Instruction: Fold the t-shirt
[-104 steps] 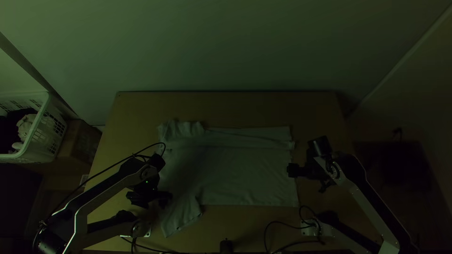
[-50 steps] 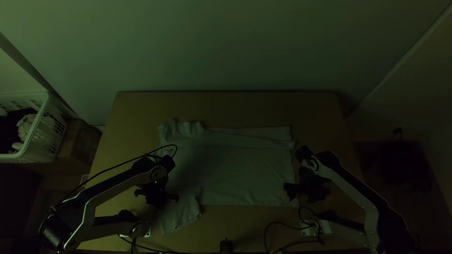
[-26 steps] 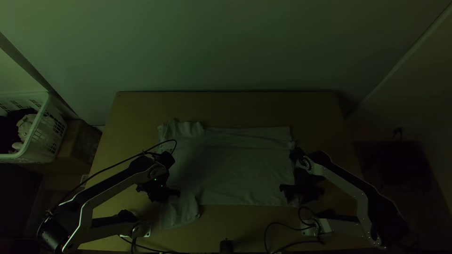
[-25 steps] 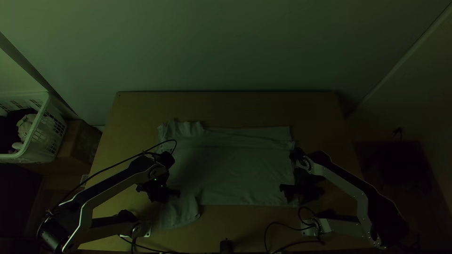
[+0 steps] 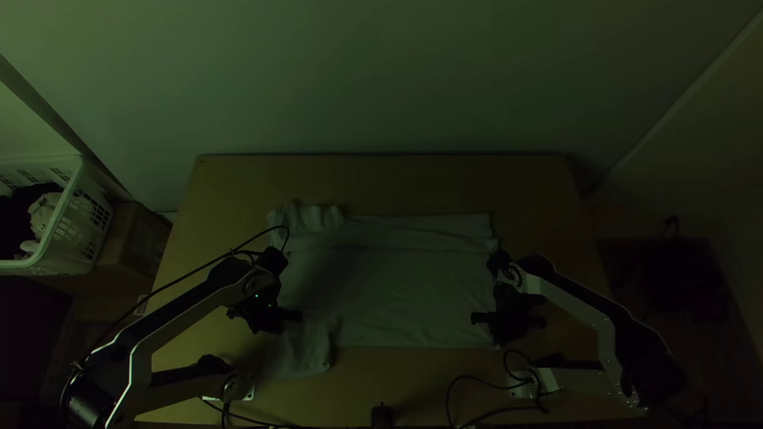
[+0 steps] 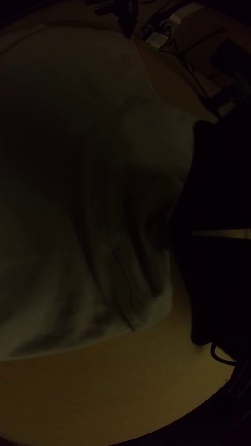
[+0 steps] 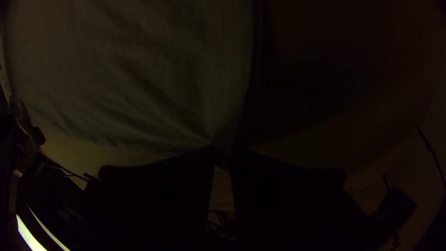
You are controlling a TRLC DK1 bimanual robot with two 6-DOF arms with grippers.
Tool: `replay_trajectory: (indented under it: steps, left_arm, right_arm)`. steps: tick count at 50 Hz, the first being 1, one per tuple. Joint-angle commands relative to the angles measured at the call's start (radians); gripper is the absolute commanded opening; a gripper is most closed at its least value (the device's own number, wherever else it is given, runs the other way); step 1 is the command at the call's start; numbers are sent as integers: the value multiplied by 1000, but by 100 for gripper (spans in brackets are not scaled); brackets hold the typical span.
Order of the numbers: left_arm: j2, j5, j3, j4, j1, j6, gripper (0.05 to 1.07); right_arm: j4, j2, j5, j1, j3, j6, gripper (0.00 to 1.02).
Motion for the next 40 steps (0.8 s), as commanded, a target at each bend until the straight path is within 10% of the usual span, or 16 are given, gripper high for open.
replay_trajectory:
  steps: [1,40]
  left_arm:
    - [-31,-6,53,2,34,4,8]
    - [61,-3,360,2,325,141,8]
  right_arm:
    - [6,-23,44,-13,26,-5,3]
    - [-112,30,105,-88,408,-3,3]
